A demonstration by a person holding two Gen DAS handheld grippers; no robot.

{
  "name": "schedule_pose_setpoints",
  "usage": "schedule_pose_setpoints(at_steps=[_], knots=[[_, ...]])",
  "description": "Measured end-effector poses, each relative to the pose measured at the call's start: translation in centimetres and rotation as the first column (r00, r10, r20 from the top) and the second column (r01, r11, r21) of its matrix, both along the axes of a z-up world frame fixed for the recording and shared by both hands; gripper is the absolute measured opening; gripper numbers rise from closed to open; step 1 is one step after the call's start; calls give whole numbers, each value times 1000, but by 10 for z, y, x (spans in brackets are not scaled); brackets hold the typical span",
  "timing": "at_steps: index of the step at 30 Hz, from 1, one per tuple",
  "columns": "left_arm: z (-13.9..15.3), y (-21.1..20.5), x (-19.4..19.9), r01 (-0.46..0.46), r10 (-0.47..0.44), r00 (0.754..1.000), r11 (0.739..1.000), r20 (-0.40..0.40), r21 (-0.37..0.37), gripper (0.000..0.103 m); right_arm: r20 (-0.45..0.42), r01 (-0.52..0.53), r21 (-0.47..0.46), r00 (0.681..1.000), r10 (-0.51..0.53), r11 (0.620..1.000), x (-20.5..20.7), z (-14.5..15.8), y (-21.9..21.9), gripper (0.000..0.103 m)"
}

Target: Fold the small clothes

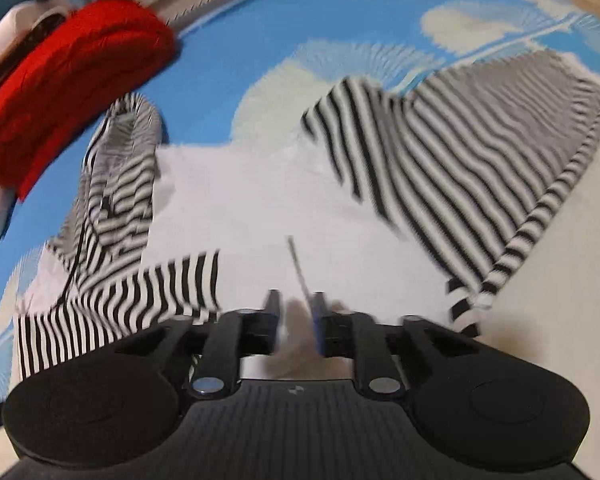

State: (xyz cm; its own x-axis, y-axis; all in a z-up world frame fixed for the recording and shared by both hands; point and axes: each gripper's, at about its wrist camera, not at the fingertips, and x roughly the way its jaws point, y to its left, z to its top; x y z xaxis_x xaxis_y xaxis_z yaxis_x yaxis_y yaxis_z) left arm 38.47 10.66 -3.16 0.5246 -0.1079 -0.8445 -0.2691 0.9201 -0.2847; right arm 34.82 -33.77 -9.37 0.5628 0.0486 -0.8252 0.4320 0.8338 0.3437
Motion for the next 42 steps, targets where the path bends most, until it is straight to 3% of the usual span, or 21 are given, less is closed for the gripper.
schedule_pose_setpoints(at_steps=[3,5,9,11,13,16,18,20,22,23,25,27,30,32,35,42], knots=[[2,-4,3,10,-10,1000,1000,8,-1,16,-30,-43,7,999,43,999,1,-7,5,28],[3,-6,4,16,-16,1000,1000,12,1,16,4,-88,-9,996,88,996,1,-2,11,7],[6,-7,4,19,-19,1000,1000,22,8,16,209,-63,-85,975,80,994,-14,46,17,6],[8,-7,4,26,-26,999,1000,27,0,16,266,-18,-159,962,61,987,-25,66,18,6],[7,-7,5,38,-38,999,999,26,-7,16,214,35,-213,977,12,976,-29,63,17,6],[3,-10,5,55,-55,998,998,8,-11,16,23,39,-173,999,-36,984,-19,30,9,11],[2,-14,5,69,-69,998,998,3,-8,16,9,92,-164,996,-92,982,-22,26,5,11],[1,-20,4,99,-99,995,995,-5,-5,16,90,81,-192,994,-64,978,-25,36,10,11],[-3,-26,3,133,-133,991,991,-21,-4,16,131,7,-144,991,12,990,-23,36,13,22],[-7,-29,2,148,-148,989,989,-28,-12,18,93,-40,-78,995,47,996,-17,26,12,32],[-28,-31,0,167,-169,982,985,-88,-33,23,-73,-74,8,995,74,997,-8,-6,10,34],[-48,-32,-2,175,-174,968,985,-178,-15,18,-49,-56,4,997,56,998,-13,-7,10,34],[-32,-38,-4,192,-188,972,981,-139,16,22,8,-85,-53,996,86,995,-14,8,15,38],[-24,-45,-7,219,-214,972,975,-91,40,28,-8,-82,-40,997,82,996,-5,7,8,43],[-43,-57,-8,257,-241,952,964,-188,64,32,-62,-54,2,997,54,999,-5,-2,-3,43],[-21,-78,-13,308,-293,948,942,-122,131,36,67,-4,-95,998,10,995,-13,30,-44,43]])
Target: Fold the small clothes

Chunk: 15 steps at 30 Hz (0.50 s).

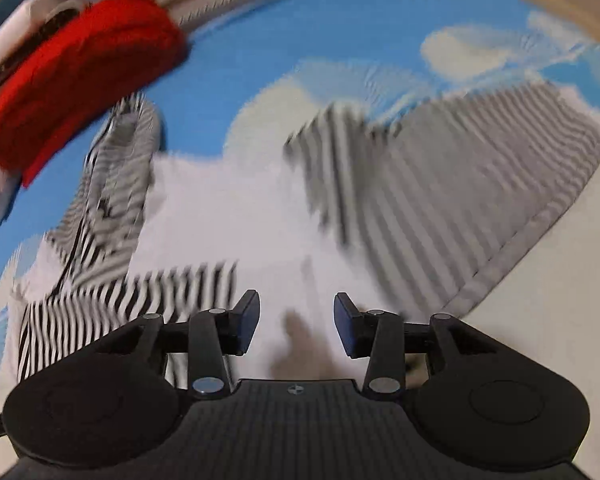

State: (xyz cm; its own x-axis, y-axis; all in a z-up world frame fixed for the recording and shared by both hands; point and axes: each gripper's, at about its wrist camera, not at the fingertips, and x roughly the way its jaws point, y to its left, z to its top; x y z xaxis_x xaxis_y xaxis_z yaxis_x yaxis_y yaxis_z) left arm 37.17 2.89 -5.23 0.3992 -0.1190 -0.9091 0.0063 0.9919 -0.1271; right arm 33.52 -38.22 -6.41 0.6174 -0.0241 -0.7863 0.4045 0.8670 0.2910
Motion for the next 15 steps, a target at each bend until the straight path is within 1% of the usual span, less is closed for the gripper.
schedule_pose_setpoints(at_steps=[4,5,6,7,8,9,11,13,14,15], knots=[[-1,-10,0,23,-23,1000,1000,-3,12,36,37,69,-61,997,-67,996,-10,4,-46,43],[-1,-12,0,26,-26,1000,1000,1,14,36,49,85,-69,995,-81,994,-12,3,-58,41],[0,-14,-2,29,-29,1000,999,4,14,36,64,102,-74,993,-97,992,-15,2,-73,32],[2,-14,-2,31,-31,999,999,9,12,36,72,115,-79,991,-109,990,-17,-1,-83,28],[2,-15,-1,33,-33,999,999,12,12,36,78,133,-87,989,-126,987,-20,-3,-96,20],[2,-16,-2,34,-34,999,999,14,13,36,83,156,-101,986,-148,983,-24,-5,-111,19],[2,-16,-3,35,-36,999,999,14,18,36,82,205,-125,977,-196,971,-31,-11,-135,19],[1,-17,-3,39,-39,999,999,12,25,36,85,259,-129,965,-249,957,-34,-20,-160,19],[0,-17,-3,42,-43,999,999,11,29,36,88,289,-129,956,-279,949,-36,-25,-173,24],[0,-17,-3,46,-47,999,998,10,32,36,84,322,-125,946,-313,938,-38,-30,-187,34]])
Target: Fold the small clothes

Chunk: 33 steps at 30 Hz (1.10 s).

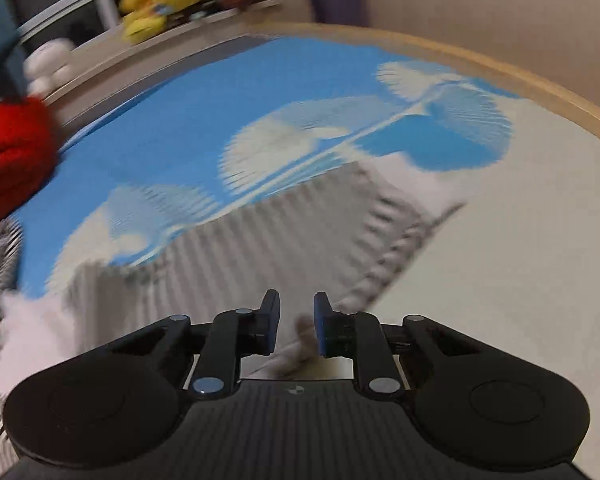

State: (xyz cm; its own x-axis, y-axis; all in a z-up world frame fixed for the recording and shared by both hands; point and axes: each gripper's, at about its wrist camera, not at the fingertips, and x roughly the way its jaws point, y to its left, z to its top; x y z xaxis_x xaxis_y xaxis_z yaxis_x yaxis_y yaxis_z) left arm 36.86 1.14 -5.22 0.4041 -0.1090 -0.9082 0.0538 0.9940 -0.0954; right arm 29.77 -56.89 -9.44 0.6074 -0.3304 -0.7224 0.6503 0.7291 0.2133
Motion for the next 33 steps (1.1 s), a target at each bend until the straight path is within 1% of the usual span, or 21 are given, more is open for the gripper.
schedule_pose_setpoints(at_steps=[2,5,6,8,11,16,17,19,20,21,23,27,29,31,33], knots=[[0,-1,-1,7,-7,1000,1000,1,7,36,17,72,33,997,-73,997,-4,-10,-24,43],[-2,-1,-1,12,-12,1000,1000,1,21,36,36,143,98,989,-147,985,-4,-26,-50,45],[-3,-1,-1,12,-12,1000,1000,-2,24,36,41,154,116,986,-160,981,-3,-32,-56,48],[-5,0,0,9,-9,1000,1000,-6,29,36,53,162,139,984,-171,977,0,-40,-60,49],[-6,-1,2,7,-7,1000,999,-8,32,36,90,163,117,981,-173,980,6,-47,-62,51],[-7,-3,1,12,-12,1000,999,-9,34,36,143,207,103,965,-220,973,10,-50,-65,50],[-6,-3,1,12,-12,1000,999,-8,34,36,146,214,96,963,-227,972,10,-50,-65,48],[-6,-2,1,8,-8,1000,999,-7,33,36,144,240,81,958,-250,967,8,-50,-64,38],[-5,0,1,3,-3,1000,999,-6,32,36,137,260,77,954,-268,963,7,-50,-64,21],[-5,1,1,-1,1,1000,1000,-5,31,36,138,274,91,949,-284,957,5,-50,-67,6],[-3,5,1,-11,11,1000,1000,-4,26,36,154,302,121,935,-318,946,-1,-49,-71,5],[3,12,0,-27,27,1000,1000,5,12,36,179,319,75,928,-327,945,0,-29,-63,4],[7,18,-1,-40,40,999,999,12,1,36,205,312,23,928,-310,950,6,-6,-47,4],[12,26,-2,-58,58,998,998,18,-10,36,249,238,-74,945,-213,968,18,25,-16,4],[18,35,-1,-84,84,996,996,28,-25,36,302,114,-188,952,-53,976,32,61,34,4]])
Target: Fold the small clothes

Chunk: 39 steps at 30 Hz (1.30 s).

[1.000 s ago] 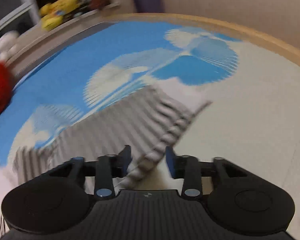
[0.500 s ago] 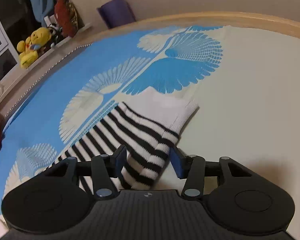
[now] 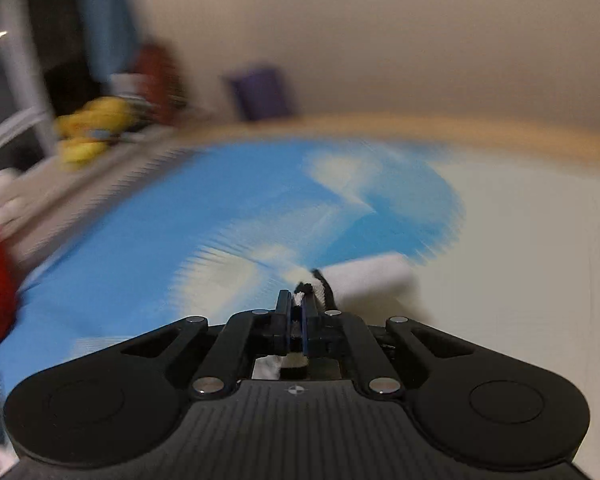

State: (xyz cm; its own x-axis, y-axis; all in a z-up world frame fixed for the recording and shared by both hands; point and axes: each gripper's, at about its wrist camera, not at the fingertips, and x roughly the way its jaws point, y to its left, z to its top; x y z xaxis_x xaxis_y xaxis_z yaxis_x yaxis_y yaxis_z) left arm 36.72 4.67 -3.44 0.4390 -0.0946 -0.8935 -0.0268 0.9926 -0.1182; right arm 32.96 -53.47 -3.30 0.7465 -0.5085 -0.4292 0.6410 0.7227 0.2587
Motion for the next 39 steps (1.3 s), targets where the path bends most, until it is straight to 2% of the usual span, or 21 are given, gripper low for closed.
schedule_pose_setpoints(at_steps=[1,3,5,8,10,11,12,13,14,16,17,19,20,21,24,26,28,31,33,35,39], knots=[[4,7,0,-18,18,1000,1000,7,-11,36,19,-80,-55,997,81,995,5,16,29,4],[12,19,0,-51,52,998,998,20,-35,36,54,-261,-162,961,272,952,11,45,100,4],[20,34,-1,-85,87,996,995,33,-60,36,67,-444,-223,881,469,867,12,61,171,4],[30,55,-4,-126,130,990,988,46,-91,36,47,-693,-220,695,717,686,9,61,273,4],[34,67,-5,-144,150,988,984,47,-109,36,9,-822,-139,557,831,552,7,44,329,6],[35,71,-5,-149,155,987,982,46,-115,36,-43,-882,-62,470,882,467,10,29,353,13],[36,76,-5,-155,162,986,980,43,-123,36,-123,-924,52,370,921,378,14,9,376,19],[36,79,-6,-160,166,985,979,41,-129,36,-185,-932,126,314,931,339,16,-5,389,20],[36,82,-6,-163,170,985,977,38,-135,36,-244,-927,176,284,927,330,14,-15,397,20],[35,86,-8,-165,171,985,975,31,-151,36,-307,-912,211,279,910,351,8,-18,399,21],[35,88,-8,-166,173,985,973,30,-160,36,-313,-905,209,297,902,371,7,-14,394,24],[34,91,-8,-173,180,983,970,28,-170,36,-317,-871,200,376,871,449,7,-3,378,34],[33,92,-8,-177,184,983,969,26,-173,36,-321,-847,198,419,849,493,8,0,369,42],[32,92,-7,-180,187,982,968,22,-175,36,-325,-814,198,472,820,547,10,1,354,45],[23,88,-5,-188,192,981,966,3,-179,36,-353,-707,231,579,735,668,16,-18,312,46],[18,83,-2,-187,188,982,968,-7,-169,36,-397,-622,250,633,665,742,19,-39,283,46],[13,77,1,-185,185,983,971,-12,-151,36,-436,-549,259,668,603,795,25,-56,254,46],[10,66,7,-180,181,984,975,-10,-132,36,-481,-481,250,691,539,840,28,-78,219,46],[9,60,10,-173,174,985,978,-5,-119,36,-484,-469,264,692,536,843,26,-85,204,46],[7,56,12,-173,173,985,979,-5,-107,36,-476,-497,284,669,571,820,25,-87,198,46],[3,49,15,-172,172,985,981,-8,-85,36,-492,-582,280,596,635,763,24,-84,203,46]])
